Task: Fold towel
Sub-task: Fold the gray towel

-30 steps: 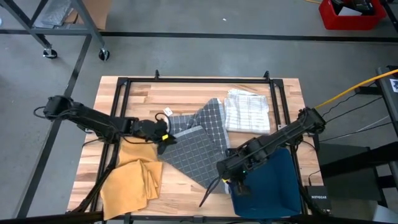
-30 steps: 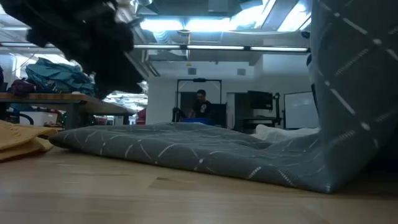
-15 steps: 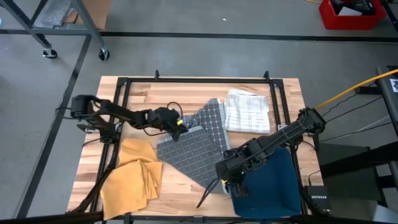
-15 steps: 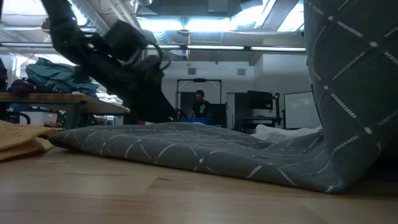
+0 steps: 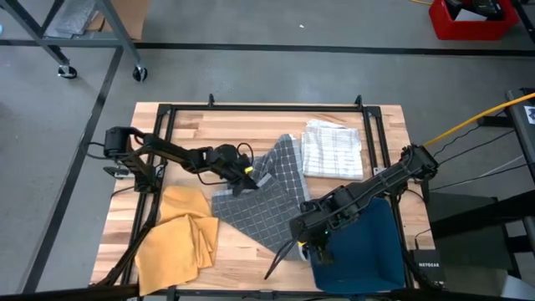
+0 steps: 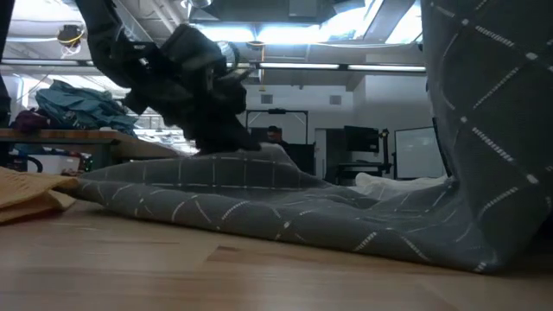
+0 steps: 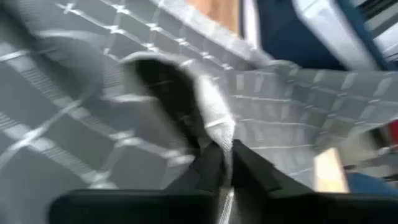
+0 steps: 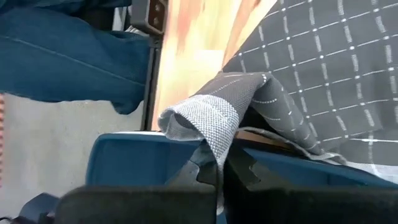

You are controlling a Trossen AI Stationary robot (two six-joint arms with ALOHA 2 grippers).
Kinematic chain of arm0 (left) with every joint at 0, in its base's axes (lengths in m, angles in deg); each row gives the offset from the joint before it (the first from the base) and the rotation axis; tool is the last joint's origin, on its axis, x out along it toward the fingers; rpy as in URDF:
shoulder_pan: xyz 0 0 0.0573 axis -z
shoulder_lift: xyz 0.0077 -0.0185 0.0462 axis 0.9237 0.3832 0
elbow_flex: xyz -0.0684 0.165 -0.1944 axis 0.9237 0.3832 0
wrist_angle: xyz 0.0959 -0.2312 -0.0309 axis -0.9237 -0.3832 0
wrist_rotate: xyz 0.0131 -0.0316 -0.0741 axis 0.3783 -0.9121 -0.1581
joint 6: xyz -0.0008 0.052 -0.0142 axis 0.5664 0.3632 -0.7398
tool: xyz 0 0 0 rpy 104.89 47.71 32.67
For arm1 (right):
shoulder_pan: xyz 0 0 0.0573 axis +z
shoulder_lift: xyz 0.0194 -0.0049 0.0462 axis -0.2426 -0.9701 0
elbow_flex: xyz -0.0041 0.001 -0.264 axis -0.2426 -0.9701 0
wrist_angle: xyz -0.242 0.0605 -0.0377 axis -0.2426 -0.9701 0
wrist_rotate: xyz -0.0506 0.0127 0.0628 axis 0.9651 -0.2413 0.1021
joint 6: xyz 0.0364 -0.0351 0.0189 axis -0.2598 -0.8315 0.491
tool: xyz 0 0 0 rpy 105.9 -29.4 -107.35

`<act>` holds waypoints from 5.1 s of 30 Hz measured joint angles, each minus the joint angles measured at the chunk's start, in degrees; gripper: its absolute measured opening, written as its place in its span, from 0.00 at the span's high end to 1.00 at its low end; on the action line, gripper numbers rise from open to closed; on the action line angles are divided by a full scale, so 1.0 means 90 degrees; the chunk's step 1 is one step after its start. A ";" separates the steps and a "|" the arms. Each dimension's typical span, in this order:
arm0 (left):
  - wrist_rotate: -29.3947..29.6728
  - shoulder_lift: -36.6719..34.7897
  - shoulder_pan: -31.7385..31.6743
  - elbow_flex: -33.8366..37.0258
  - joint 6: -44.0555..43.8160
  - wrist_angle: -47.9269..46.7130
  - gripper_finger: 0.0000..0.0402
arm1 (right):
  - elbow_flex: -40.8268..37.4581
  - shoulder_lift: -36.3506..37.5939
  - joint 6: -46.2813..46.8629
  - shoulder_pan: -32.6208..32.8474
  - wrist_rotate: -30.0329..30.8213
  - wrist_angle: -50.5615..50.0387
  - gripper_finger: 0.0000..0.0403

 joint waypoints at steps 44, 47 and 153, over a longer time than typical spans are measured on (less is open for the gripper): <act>0.1388 -0.2541 0.4129 0.0005 -0.0780 -0.4647 0.65 | 0.0000 0.0001 0.0676 -0.0485 -0.0125 -0.0080 0.99; 0.1393 -0.2303 0.4154 0.0007 -0.0546 -0.4433 0.61 | 0.0000 0.0001 0.0675 -0.0351 -0.0130 -0.0046 0.99; 0.5142 -0.0623 -0.0691 -0.0012 0.1686 -0.4972 1.00 | 0.0001 0.0004 0.0337 -0.0209 -0.0693 0.0260 0.99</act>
